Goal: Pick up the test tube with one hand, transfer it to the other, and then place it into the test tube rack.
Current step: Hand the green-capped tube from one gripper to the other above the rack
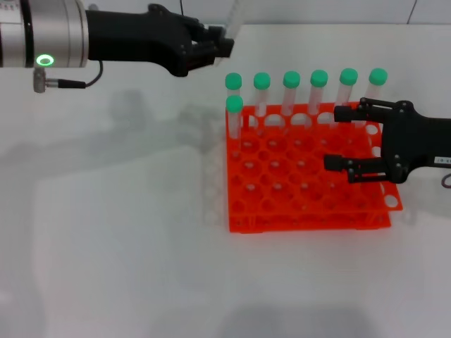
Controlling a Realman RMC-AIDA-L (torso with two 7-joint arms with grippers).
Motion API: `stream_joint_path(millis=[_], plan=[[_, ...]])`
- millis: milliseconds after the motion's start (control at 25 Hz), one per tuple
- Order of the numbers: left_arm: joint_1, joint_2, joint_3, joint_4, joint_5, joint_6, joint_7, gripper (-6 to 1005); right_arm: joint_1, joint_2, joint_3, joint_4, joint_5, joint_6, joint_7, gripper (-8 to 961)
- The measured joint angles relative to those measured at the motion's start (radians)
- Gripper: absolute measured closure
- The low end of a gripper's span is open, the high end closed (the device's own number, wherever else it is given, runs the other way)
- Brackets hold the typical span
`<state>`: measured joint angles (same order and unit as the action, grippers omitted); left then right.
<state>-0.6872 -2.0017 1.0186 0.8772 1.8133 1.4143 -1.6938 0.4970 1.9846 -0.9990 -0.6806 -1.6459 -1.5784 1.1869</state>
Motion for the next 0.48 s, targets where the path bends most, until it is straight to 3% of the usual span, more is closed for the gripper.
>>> stream_joint_path(millis=[80, 200, 320, 480], plan=[[-0.062, 0.031, -0.047, -0.149, -0.016, 0.053, 0.085, 812, 0.001, 0.004, 0.0, -0.007, 0.001, 0.0, 0.003, 113], [-0.121, 0.06, -0.079, -0.299, -0.018, 0.083, 0.193, 812, 0.002, 0.005, 0.005, -0.009, 0.002, 0.0, 0.013, 113], [-0.131, 0.065, -0.079, -0.327, -0.014, 0.084, 0.226, 811, 0.0, 0.005, 0.02, -0.01, 0.005, 0.0, 0.019, 113], [-0.149, 0.045, -0.058, -0.336, 0.049, 0.106, 0.267, 811, -0.008, -0.001, 0.053, -0.01, 0.014, -0.001, 0.025, 114]])
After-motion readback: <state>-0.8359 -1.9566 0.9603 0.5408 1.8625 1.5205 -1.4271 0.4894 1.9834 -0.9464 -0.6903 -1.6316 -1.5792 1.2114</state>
